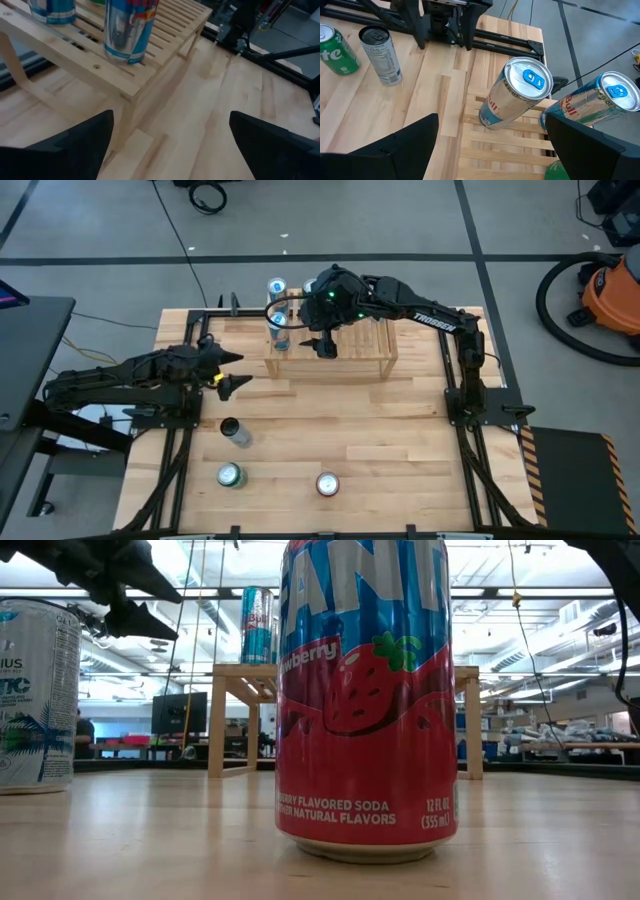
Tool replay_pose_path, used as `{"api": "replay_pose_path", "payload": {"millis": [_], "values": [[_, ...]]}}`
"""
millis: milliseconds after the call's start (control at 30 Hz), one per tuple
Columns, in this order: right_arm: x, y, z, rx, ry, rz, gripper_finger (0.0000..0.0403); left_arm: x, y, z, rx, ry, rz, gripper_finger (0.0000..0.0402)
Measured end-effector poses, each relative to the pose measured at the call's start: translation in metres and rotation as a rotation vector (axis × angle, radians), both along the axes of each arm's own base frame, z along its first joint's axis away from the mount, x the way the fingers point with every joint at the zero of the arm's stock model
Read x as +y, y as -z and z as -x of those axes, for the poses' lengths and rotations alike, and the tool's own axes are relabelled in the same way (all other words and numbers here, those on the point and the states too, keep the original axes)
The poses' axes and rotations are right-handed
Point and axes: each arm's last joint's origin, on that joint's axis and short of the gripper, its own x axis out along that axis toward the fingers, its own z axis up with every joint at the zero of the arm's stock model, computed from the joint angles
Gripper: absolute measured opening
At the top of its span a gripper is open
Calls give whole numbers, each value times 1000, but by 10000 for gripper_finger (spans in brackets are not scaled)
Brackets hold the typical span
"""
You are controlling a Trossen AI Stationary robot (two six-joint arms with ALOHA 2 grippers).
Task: Place canned beverage on shelf
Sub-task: Put the green soda can on the shelf aligned with the other green soda can
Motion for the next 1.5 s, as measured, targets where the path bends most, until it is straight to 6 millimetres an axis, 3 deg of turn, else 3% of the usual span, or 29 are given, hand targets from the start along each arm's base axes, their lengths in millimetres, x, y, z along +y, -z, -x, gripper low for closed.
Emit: {"api": "replay_pose_path", "payload": {"millis": [367, 567, 800, 1033, 1267, 1500], "values": [[0, 0, 0, 0, 0, 0, 378, 0, -9, -4, -113, -5, 19, 400], [0, 0, 0, 0, 1, -1, 378, -5, -25, -7, -136, 165, 22, 400], [0, 0, 0, -1, 8, -11, 378, -10, -50, -10, 94, 253, -21, 400], [0, 1, 0, 4, 69, -89, 378, -23, -64, -15, 321, 313, 70, 400], [0, 2, 1, 14, 72, -93, 378, -44, -85, -31, 324, 407, 149, 400], [0, 2, 1, 16, 72, -93, 378, -72, -79, -39, 450, 475, 231, 400]]}}
